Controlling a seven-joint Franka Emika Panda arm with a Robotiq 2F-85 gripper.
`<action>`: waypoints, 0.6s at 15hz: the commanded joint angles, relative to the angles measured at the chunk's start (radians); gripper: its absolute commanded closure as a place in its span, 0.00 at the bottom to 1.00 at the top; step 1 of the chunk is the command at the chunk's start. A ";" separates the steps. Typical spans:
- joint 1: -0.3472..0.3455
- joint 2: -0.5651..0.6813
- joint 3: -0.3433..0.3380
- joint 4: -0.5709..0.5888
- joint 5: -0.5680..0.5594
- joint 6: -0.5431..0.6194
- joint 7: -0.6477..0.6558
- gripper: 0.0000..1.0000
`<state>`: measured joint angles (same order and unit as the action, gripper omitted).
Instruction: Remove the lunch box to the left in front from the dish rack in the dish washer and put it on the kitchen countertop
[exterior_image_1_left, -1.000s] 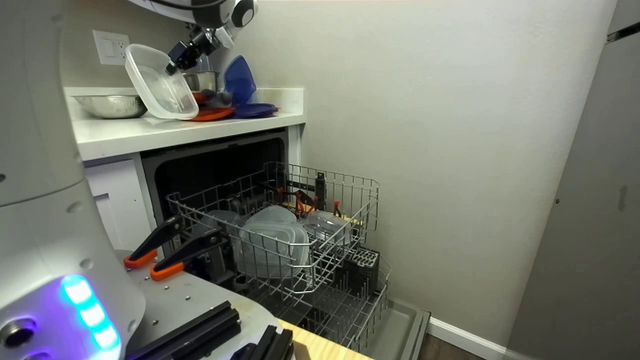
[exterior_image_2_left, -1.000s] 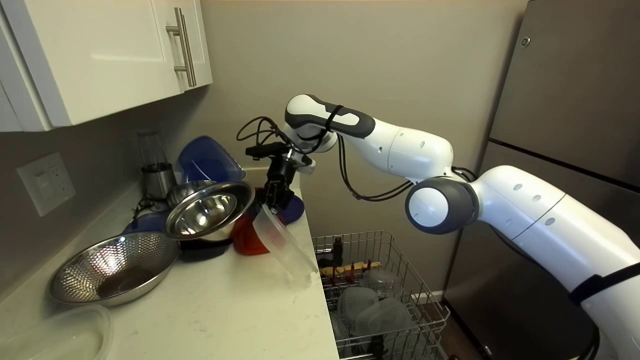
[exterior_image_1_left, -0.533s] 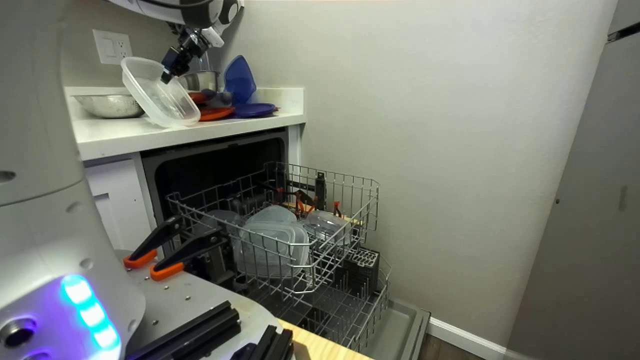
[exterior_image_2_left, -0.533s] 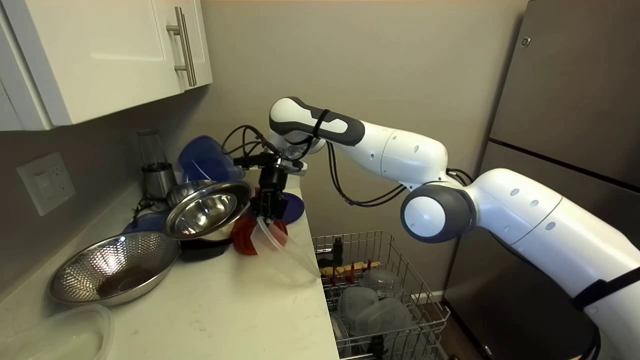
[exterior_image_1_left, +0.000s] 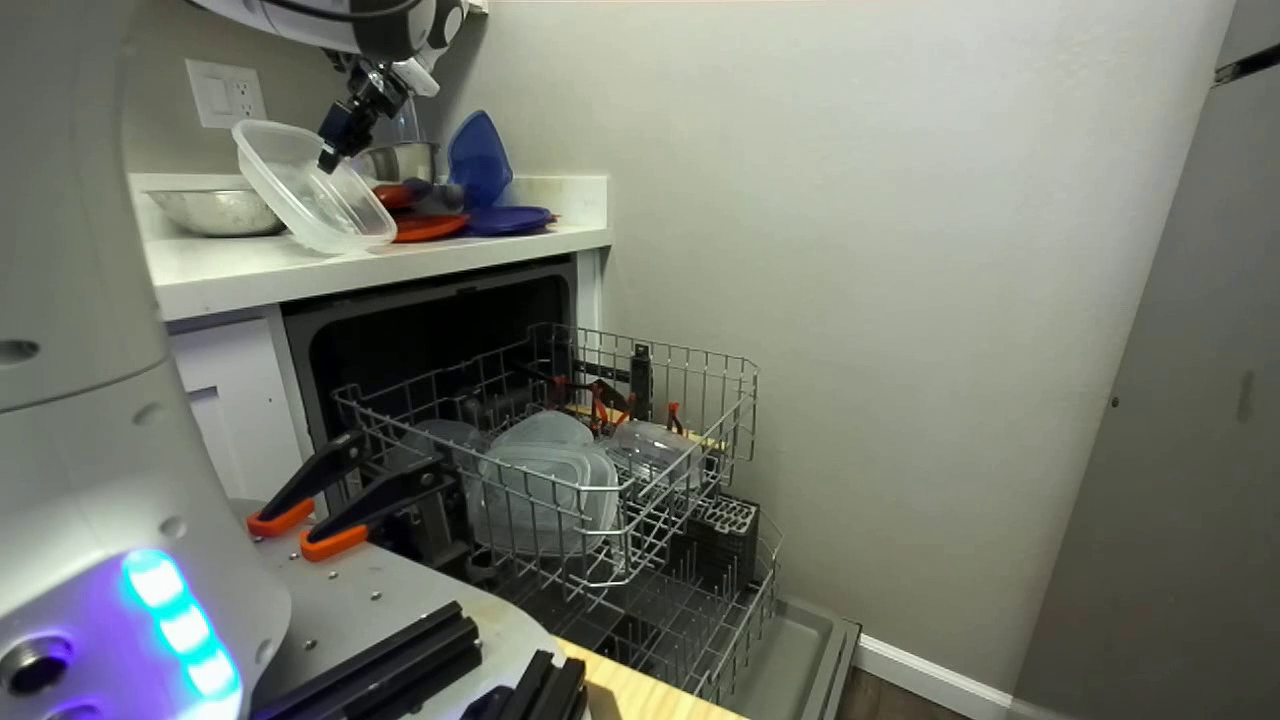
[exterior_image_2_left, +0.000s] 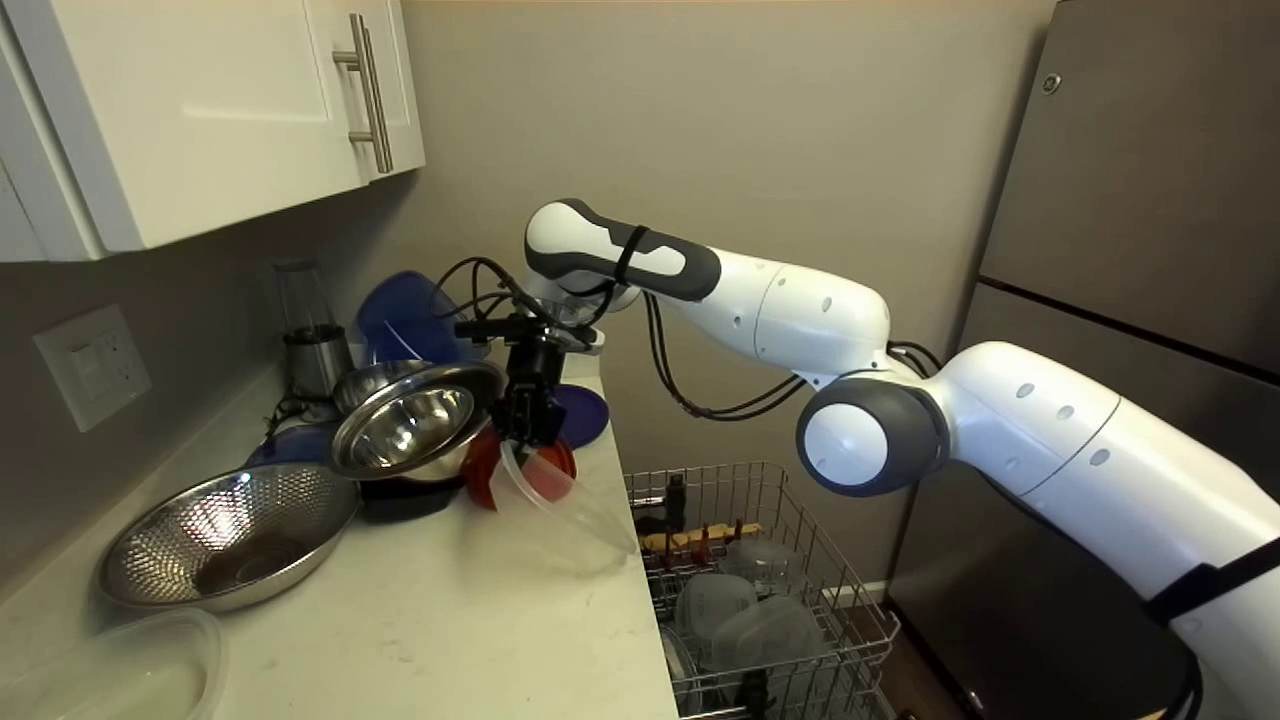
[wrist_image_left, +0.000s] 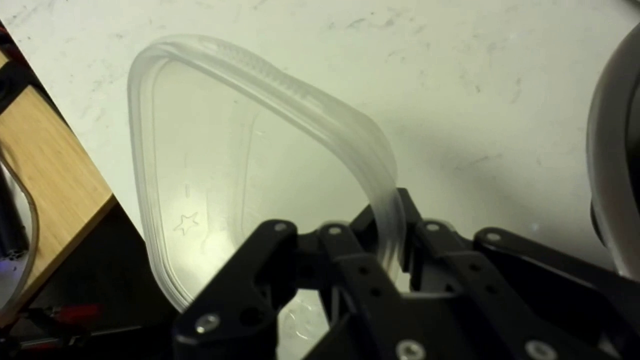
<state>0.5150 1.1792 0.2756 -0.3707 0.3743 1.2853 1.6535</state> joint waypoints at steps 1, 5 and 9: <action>0.012 -0.017 -0.015 -0.032 -0.040 0.059 -0.055 0.98; 0.034 -0.018 -0.021 -0.038 -0.061 0.063 -0.068 0.68; 0.050 0.000 -0.025 -0.013 -0.075 0.060 -0.101 0.45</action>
<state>0.5569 1.1815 0.2577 -0.3732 0.3237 1.3267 1.6114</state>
